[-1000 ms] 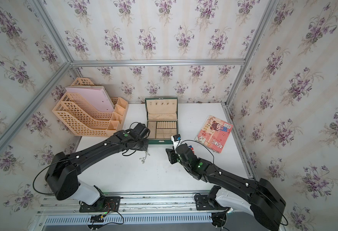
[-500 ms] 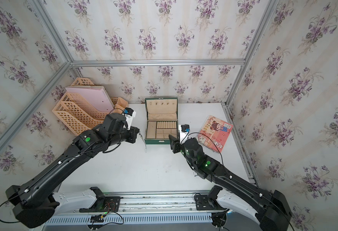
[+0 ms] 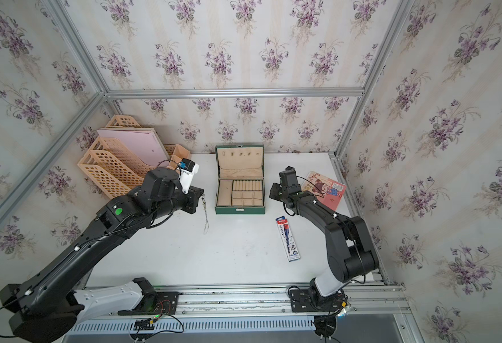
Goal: Put jewelry chain into jewelry box
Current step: Move the jewelry box to the center of the board.
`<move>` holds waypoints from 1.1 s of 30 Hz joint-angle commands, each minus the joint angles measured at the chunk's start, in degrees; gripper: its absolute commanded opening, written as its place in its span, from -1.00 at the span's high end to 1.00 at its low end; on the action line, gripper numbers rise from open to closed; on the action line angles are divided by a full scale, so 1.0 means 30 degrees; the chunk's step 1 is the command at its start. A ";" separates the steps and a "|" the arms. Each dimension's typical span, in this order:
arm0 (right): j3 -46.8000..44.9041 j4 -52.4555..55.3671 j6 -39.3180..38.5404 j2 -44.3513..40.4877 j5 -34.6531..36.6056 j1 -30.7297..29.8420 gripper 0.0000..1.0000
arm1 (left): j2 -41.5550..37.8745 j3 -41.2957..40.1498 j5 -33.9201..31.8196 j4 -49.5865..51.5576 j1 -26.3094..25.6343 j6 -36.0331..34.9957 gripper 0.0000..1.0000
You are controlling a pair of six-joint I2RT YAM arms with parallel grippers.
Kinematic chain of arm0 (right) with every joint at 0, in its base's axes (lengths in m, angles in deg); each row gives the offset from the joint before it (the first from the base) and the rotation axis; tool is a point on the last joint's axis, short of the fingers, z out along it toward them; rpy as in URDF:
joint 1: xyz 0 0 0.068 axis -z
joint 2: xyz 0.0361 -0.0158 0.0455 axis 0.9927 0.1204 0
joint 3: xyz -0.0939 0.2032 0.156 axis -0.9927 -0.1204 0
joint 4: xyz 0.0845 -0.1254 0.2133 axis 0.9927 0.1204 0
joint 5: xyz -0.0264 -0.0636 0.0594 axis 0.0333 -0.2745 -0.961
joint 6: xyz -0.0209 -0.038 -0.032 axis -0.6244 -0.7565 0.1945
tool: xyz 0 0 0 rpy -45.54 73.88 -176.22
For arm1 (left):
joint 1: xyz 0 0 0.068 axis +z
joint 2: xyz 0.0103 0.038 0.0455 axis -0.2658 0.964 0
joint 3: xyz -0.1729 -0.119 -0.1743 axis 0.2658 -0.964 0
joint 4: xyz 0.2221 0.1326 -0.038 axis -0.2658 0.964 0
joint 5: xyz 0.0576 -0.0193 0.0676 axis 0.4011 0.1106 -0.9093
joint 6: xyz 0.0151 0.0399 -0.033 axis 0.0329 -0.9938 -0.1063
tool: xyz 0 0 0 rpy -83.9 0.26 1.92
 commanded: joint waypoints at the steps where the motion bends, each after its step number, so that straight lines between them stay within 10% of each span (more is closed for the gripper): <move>1: 0.0241 -0.0439 -0.0066 0.0686 -0.1495 -0.0043 -0.16 | -0.0335 -0.0463 -0.0326 -0.0284 0.0002 -0.0435 1.00; 18: 0.2989 0.0993 -0.1096 0.4597 -0.2036 -0.0753 0.00 | -0.0970 -0.1833 -0.0631 -0.0726 -0.0005 -0.0466 1.00; 33: 0.0356 0.2266 -0.0834 0.2455 0.0902 -0.2818 1.00 | -0.1894 -0.1520 -0.1186 -0.0498 -0.0005 -0.0616 1.00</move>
